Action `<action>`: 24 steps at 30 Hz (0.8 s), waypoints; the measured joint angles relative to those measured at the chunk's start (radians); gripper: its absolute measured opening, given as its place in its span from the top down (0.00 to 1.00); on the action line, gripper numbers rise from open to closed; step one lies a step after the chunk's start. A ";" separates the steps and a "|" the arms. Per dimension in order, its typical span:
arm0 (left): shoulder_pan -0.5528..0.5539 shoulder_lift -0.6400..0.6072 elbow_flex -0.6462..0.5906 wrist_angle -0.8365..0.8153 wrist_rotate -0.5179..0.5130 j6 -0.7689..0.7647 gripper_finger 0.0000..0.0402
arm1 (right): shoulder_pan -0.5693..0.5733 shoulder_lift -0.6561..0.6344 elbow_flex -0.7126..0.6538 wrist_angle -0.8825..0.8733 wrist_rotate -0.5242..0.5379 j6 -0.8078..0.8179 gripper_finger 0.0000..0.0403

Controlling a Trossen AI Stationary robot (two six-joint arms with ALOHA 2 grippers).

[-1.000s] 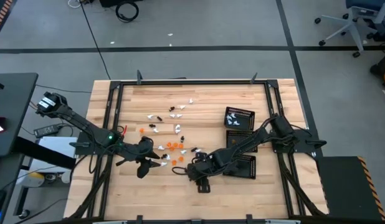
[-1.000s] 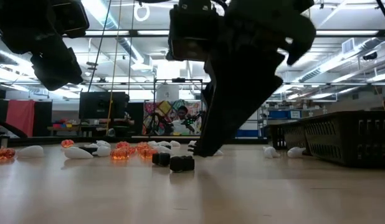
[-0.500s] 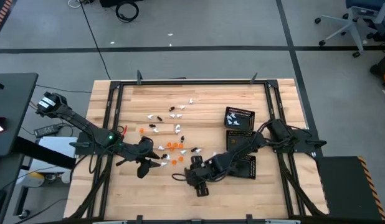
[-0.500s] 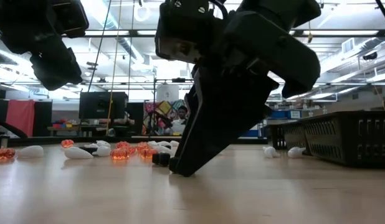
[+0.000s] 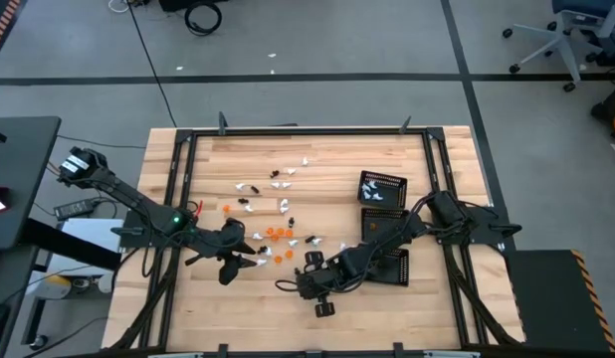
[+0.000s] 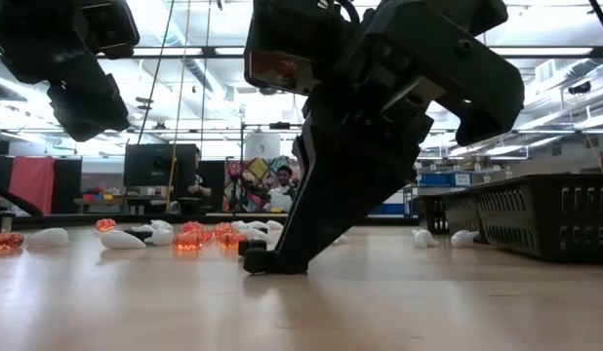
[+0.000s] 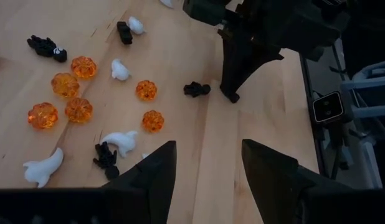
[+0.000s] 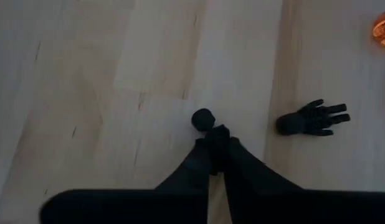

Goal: Sort Halloween decoration
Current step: Put the black ghost toy into the bottom black bin

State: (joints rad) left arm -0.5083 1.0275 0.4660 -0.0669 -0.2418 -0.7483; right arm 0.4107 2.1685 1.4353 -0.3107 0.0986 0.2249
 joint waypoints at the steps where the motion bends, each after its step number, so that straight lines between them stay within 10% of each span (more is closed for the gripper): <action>1: 0.000 0.000 0.000 0.000 0.000 0.000 0.52 | 0.000 0.000 0.002 -0.003 -0.002 0.000 0.94; 24: 0.000 0.000 0.000 -0.005 0.000 0.003 0.52 | -0.037 -0.194 0.122 -0.721 -0.115 0.057 0.91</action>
State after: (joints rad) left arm -0.5079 1.0275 0.4664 -0.0715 -0.2420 -0.7456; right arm 0.3734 1.9749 1.5578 -1.0315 -0.0162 0.2823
